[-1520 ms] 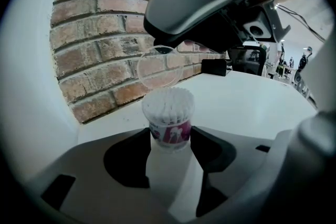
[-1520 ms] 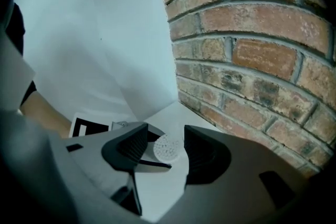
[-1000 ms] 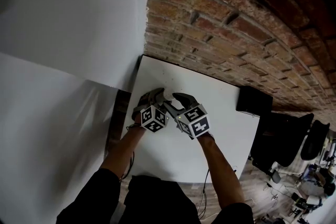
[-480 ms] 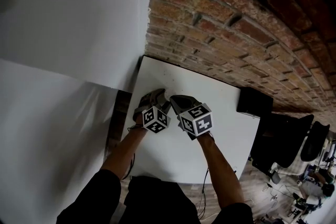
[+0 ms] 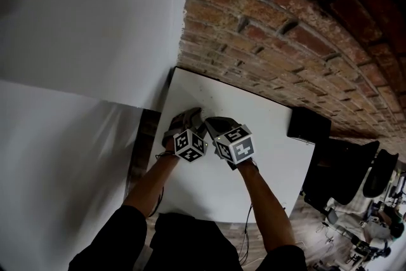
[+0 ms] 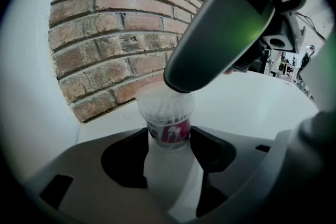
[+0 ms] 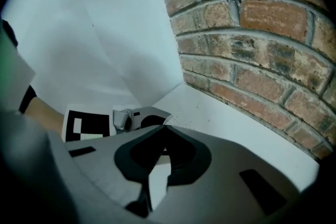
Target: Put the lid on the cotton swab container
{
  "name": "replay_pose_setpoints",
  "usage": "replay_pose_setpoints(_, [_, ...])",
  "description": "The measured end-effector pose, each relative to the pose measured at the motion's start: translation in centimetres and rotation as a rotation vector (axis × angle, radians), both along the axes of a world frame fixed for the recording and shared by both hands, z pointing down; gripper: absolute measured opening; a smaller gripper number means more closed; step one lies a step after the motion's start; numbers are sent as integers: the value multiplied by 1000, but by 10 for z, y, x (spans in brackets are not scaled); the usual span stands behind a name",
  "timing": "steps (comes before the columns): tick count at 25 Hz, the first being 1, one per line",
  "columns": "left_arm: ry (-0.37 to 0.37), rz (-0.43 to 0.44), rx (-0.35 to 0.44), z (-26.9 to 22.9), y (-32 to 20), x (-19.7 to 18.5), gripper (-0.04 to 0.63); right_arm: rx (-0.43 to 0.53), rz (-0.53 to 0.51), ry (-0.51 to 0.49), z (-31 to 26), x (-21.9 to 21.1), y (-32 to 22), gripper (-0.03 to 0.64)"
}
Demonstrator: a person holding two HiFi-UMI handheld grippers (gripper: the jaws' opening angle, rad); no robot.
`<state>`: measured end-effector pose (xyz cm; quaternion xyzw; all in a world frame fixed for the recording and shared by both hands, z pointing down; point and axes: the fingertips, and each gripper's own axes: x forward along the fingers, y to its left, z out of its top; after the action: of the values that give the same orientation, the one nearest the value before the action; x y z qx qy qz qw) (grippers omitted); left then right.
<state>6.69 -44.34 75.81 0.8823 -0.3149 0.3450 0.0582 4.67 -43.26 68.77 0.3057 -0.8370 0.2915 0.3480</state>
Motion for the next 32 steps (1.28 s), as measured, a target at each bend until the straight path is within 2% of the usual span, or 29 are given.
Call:
replay_pose_setpoints(11, [2,3,1,0,0,0,249,4,14,35,6,-1,1,21])
replay_pose_setpoints(18, [-6,-1,-39,3,2,0,249,-9,60,21,7,1,2,21])
replay_pose_setpoints(21, [-15,-17,-26,-3,6,-8,250,51,17,27,4,-1,8,21])
replay_pose_setpoints(23, [-7,-29,-11,-10,10,-15,250,104,18,-2,-2,-1,12,21])
replay_pose_setpoints(28, [16,-70,4,-23,29,-26,250,205,171,-76,-26,15,21,21])
replay_pose_setpoints(30, [30,-99,18,-32,39,-29,250,229,191,-73,-34,20,33,21])
replay_pose_setpoints(32, [42,-109,30,-42,51,-28,249,213,200,-79,-37,25,49,21])
